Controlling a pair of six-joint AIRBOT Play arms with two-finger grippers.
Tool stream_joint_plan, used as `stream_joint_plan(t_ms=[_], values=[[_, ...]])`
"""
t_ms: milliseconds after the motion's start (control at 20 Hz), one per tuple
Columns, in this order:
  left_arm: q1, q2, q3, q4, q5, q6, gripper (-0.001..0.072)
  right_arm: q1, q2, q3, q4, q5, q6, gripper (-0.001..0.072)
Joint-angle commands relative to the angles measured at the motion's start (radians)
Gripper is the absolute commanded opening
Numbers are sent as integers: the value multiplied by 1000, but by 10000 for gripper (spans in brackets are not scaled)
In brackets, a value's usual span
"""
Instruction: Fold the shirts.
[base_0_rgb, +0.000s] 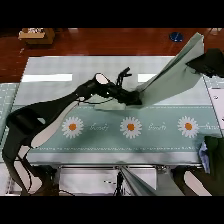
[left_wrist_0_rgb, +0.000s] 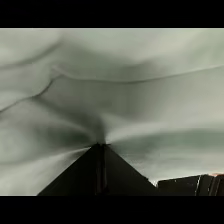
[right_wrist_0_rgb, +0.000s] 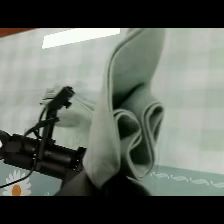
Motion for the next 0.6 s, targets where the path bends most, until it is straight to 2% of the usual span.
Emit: stream_joint_plan(t_ms=[0,150,300,550], values=[[-41,-11,0,-20,53,16,19,1,20,1,-98,66,31,37],[56,50,0,24,56,16,18,1,20,1,-138,101,31,37],[222,168,0,192,-1,15,17,35,20,1,-135,82,31,36],[543,393,0,447,-144,12,18,275,-40,1,-141,-136,66,37]])
